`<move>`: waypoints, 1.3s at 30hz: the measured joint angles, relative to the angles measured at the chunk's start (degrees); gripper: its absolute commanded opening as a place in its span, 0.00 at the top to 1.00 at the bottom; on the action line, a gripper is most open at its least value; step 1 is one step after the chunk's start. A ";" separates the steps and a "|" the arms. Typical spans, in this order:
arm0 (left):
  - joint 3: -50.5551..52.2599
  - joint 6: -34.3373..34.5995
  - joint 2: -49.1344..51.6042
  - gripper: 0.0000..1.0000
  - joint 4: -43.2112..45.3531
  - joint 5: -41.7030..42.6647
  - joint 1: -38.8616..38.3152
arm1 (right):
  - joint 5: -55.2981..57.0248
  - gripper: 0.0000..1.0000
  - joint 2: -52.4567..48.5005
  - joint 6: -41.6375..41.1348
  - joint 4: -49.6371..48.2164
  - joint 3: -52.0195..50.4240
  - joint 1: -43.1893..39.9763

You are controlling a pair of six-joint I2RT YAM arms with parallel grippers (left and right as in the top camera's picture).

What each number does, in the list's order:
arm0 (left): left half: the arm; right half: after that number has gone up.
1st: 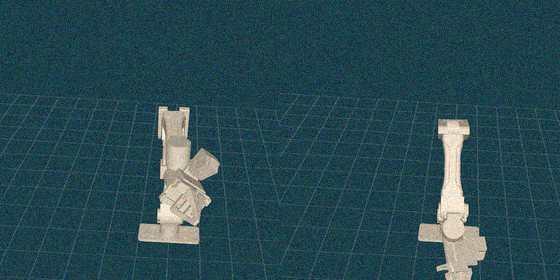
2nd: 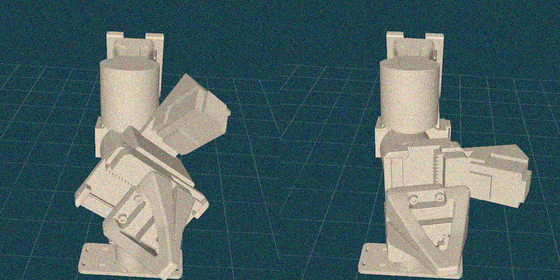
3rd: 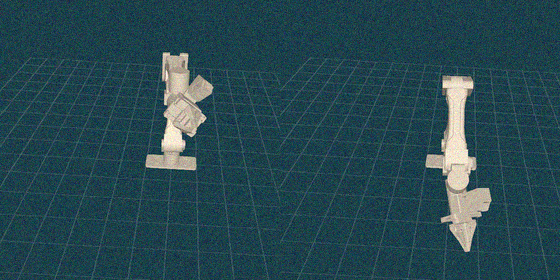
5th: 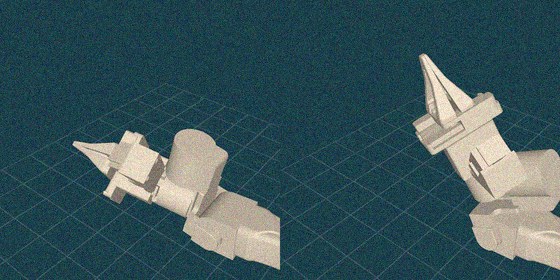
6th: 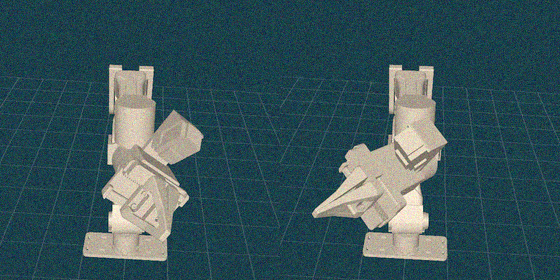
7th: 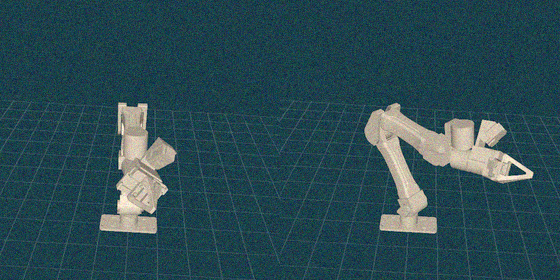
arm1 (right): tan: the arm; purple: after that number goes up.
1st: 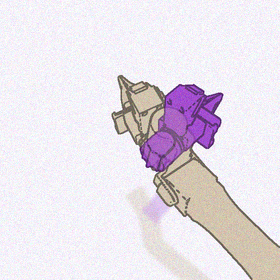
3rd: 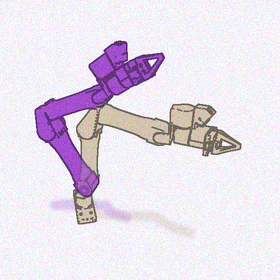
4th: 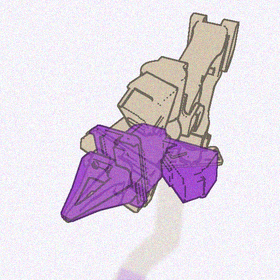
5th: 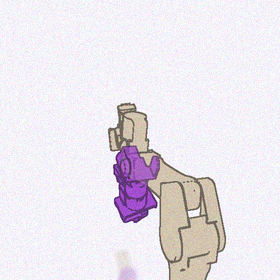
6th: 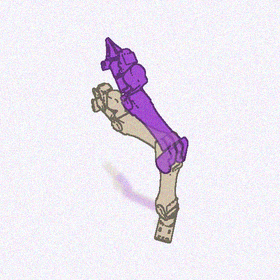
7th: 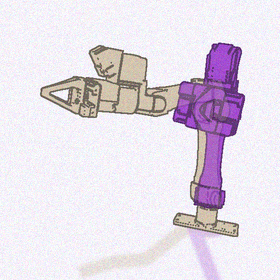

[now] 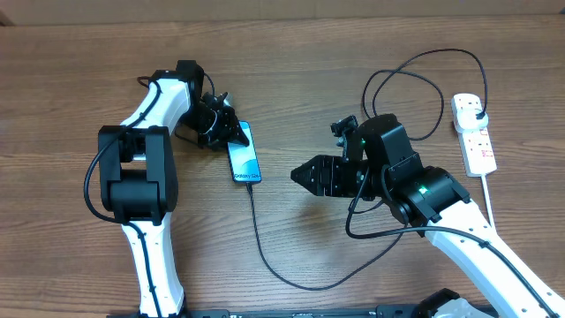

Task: Plug charger to phone and switch on socket
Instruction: 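Open the left gripper and release the phone on the table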

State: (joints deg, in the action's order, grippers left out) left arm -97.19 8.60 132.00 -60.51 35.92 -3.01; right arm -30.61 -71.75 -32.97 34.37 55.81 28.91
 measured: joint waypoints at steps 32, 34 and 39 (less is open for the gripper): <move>-0.70 0.42 -1.25 0.47 -1.31 -4.55 -0.66 | 0.00 0.43 0.00 -0.02 0.63 0.00 0.02; -0.74 0.44 -1.31 0.47 -1.55 -5.38 -0.72 | 0.00 0.43 0.00 -0.02 0.72 0.00 0.02; -0.92 0.44 -1.57 0.46 -2.08 -7.56 -0.72 | 0.00 0.43 0.00 0.00 0.76 0.00 0.02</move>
State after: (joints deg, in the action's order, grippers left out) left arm -98.10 9.04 130.43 -62.59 28.36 -3.73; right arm -30.61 -71.75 -32.97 35.14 55.81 28.93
